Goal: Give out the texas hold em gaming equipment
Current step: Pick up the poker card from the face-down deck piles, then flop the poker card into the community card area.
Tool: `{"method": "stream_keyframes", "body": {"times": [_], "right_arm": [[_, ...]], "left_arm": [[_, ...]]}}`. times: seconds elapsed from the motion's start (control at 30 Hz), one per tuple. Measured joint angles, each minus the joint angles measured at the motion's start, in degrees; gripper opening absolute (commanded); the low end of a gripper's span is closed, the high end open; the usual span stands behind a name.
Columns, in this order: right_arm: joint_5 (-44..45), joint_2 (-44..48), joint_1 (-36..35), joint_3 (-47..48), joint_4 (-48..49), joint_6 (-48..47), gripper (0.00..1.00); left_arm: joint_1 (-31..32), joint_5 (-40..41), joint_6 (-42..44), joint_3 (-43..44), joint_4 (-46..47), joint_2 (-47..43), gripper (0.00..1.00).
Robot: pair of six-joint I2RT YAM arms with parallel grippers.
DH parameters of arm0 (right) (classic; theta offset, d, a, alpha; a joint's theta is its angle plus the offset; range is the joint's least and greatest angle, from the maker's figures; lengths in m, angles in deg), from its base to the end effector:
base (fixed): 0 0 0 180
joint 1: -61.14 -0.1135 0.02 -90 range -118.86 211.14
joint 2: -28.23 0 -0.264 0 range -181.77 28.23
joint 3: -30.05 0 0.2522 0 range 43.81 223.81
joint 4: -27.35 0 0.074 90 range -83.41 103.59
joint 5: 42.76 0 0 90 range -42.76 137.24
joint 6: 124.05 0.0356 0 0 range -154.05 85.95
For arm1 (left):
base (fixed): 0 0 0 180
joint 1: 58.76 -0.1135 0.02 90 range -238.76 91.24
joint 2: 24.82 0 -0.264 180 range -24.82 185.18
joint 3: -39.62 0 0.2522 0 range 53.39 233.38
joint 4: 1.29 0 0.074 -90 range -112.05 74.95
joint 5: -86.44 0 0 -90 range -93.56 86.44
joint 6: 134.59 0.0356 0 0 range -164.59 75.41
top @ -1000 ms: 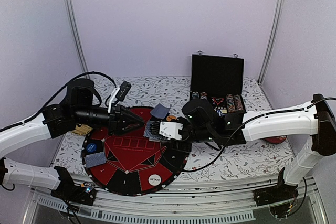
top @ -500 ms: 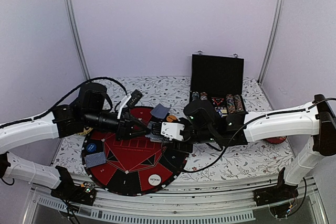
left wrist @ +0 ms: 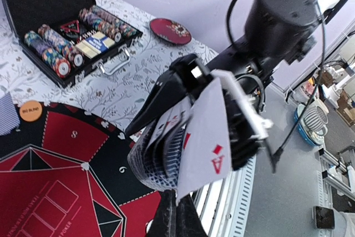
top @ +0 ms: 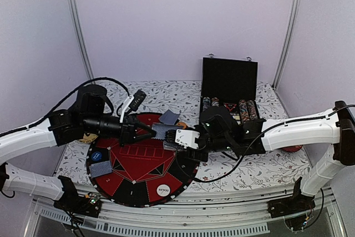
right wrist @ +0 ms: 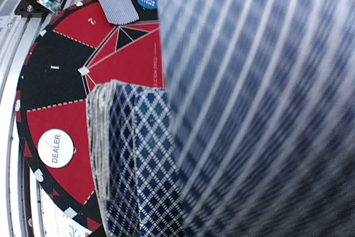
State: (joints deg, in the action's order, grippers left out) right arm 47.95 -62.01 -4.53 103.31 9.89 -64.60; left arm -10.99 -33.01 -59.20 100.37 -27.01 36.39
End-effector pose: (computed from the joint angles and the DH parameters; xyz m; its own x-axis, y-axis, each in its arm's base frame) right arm 0.1457 0.3212 0.2419 0.2603 -0.6579 -0.7067 -0.8994 0.1009 -0.4252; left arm 0.1479 -0.1889 0.2965 -0.5244 0.2509 -0.8137 0.8361 0.3326 -0.4363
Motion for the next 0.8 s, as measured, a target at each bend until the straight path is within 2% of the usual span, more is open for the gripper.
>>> {"method": "stream_keyframes", "body": {"times": [0.17, 0.27, 0.4, 0.53, 0.67, 0.8], "right_arm": [[-0.42, 0.17, 2.08, -1.88, 0.15, 0.2, 0.49], [-0.92, 0.85, 3.56, -2.97, 0.31, 0.2, 0.49], [-0.85, 2.58, 5.42, -5.18, 0.22, 0.13, 0.49], [-0.57, 3.96, 5.92, -6.14, -0.22, -0.2, 0.5], [-0.61, 4.39, 5.95, -6.16, -0.24, -0.92, 0.5], [-1.18, 5.01, 5.95, -6.32, -0.24, -1.99, 0.5]], "left_arm": [[-0.02, 1.44, 1.22, 3.26, -2.4, -1.38, 0.0], [-0.17, 4.79, 3.1, 6.71, -7.52, -1.29, 0.0], [-1.14, 16.39, 6.82, 13.64, -17.25, -0.7, 0.0], [-2.29, 33.88, 12.61, 18.23, -24.04, 0.35, 0.0], [-2.47, 51.32, 24.94, 12.59, -24.26, 0.87, 0.0], [-3.67, 58.23, 40.15, 0.48, -19.85, 0.96, 0.0]]}}
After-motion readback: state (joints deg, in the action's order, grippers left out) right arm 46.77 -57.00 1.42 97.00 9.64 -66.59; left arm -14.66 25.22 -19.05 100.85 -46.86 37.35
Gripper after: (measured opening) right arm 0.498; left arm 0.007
